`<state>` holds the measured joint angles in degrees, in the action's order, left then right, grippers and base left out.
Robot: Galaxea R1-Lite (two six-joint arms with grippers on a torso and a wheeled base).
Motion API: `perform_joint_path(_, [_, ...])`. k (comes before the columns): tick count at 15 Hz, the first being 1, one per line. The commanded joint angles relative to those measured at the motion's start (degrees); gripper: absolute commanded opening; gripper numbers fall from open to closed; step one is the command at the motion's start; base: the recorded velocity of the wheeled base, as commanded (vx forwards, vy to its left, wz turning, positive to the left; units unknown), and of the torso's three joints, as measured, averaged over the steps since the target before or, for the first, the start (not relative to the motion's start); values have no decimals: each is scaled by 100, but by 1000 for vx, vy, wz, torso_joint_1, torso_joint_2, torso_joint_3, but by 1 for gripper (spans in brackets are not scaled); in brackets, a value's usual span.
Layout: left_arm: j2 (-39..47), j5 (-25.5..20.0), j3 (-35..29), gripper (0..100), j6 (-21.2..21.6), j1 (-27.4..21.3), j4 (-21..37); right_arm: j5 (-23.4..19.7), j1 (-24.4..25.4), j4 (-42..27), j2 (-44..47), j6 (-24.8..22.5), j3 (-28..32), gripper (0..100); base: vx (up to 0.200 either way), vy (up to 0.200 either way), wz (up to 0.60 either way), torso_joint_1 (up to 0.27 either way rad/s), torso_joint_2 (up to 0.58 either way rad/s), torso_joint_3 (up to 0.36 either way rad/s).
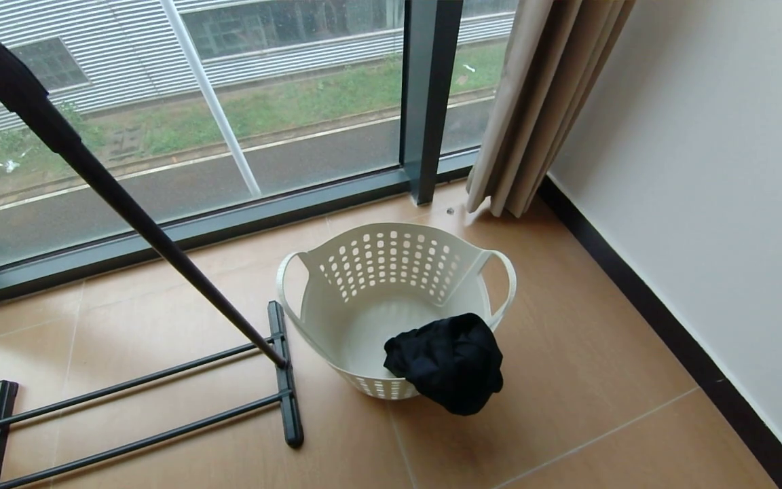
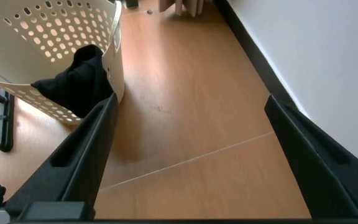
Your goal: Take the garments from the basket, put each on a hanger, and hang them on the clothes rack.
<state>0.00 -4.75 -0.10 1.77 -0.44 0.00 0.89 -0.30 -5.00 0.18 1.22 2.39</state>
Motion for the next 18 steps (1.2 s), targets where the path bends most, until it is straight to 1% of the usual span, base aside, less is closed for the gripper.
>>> perform_joint_path(1, [0, 1, 1, 100, -1, 0, 0, 8, 4, -1, 8, 1, -2, 100, 0, 0, 0, 7, 2, -159])
perform_joint_path(8, [0, 1, 1, 100, -1, 0, 0, 16, -5, -1, 8, 1, -2, 100, 0, 0, 0, 1, 0, -20])
perform_joint_path(9, [0, 1, 1, 100, -1, 0, 0, 16, -5, -10, -1, -166, -10, 100, 0, 0, 0, 0, 0, 0])
perform_joint_path(10, [0, 1, 1, 100, -1, 0, 0, 8, 4, -10, 8, -210, -10, 100, 0, 0, 0, 0, 0, 0])
perform_joint_path(11, [0, 1, 1, 100, -1, 0, 0, -80, 4, -28, 8, -447, 7, 100, 0, 0, 0, 0, 0, 0])
perform_joint_path(12, [0, 1, 1, 100, 8, 0, 0, -142, 13, -63, 157, -869, 51, 100, 0, 0, 0, 0, 0, 0])
perform_joint_path(13, [0, 1, 1, 100, 8, 0, 0, -151, 13, -63, 412, -1062, 95, 100, 0, 0, 0, 0, 0, 0])
perform_joint_path(14, [0, 1, 1, 100, 8, 0, 0, -186, 13, -36, 992, -1071, 350, 100, 0, 0, 0, 0, 0, 0])
perform_joint_path(15, [0, 1, 1, 100, 8, 0, 0, -291, 13, -36, 1388, -1080, 605, 100, 0, 0, 0, 0, 0, 0])
perform_joint_path(16, [0, 1, 1, 100, 8, 0, 0, -713, 13, -19, 1933, -1089, 939, 100, 0, 0, 0, 0, 0, 0])
perform_joint_path(18, [0, 1, 1, 100, 17, 0, 0, -1319, -5, -1, 2873, -1185, 1378, 100, 0, 0, 0, 0, 0, 0])
